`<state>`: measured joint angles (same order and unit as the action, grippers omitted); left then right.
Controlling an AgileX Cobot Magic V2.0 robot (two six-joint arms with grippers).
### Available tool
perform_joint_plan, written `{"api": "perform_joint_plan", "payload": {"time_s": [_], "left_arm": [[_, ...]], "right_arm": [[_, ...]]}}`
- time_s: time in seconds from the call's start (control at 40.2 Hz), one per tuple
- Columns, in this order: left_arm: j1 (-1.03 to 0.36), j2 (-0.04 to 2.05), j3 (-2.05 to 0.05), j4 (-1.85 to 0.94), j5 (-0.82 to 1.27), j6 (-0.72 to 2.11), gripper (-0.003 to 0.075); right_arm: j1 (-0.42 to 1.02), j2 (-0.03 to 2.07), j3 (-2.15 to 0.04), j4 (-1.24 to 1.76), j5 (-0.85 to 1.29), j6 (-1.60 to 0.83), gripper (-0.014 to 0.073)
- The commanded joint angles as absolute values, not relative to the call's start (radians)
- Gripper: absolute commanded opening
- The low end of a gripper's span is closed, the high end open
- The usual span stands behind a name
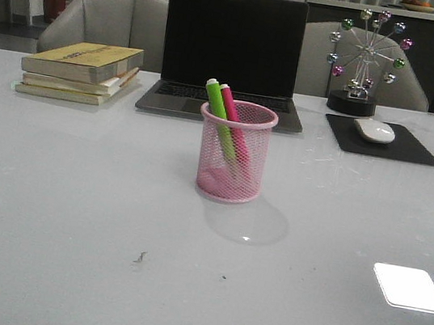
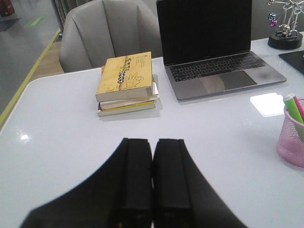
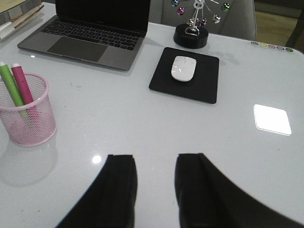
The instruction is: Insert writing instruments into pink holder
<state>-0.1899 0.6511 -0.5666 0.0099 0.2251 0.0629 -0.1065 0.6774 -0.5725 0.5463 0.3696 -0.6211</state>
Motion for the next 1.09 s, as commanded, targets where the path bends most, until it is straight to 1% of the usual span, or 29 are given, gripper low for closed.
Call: {"api": "perform_joint_plan", "payload": {"time_s": [0.0, 0.522, 0.572, 0.771, 0.845, 0.87, 1.069], "left_arm": [[-0.190, 0.656, -0.597, 0.000, 0.155, 0.064, 0.0100], [-0.190, 0.656, -0.597, 0.000, 0.155, 0.064, 0.0100], [-0.190, 0.656, -0.597, 0.000, 0.155, 0.064, 0.0100], [-0.190, 0.656, -0.597, 0.000, 0.155, 0.064, 0.0100], [-0.190, 0.656, -0.597, 0.000, 0.155, 0.064, 0.0100], [-0.190, 0.656, -0.597, 0.000, 0.155, 0.064, 0.0100], [-0.190, 0.656, -0.597, 0.000, 0.155, 0.064, 0.0100]], "right_arm": [[-0.113, 0.676, -0.600, 0.557, 0.303, -0.620, 0.0339], [-0.106, 0.676, -0.600, 0.573, 0.302, -0.621, 0.0333], [-0.098, 0.674, -0.600, 0.595, 0.295, -0.621, 0.0303], [-0.052, 0.670, -0.600, 0.664, 0.245, -0.621, 0.0108], [-0.050, 0.646, -0.600, 0.667, 0.243, -0.621, 0.0056], [-0.050, 0.636, -0.599, 0.667, 0.243, -0.621, 0.0045], [-0.050, 0.576, -0.593, 0.666, 0.199, -0.621, 0.0050]]}}
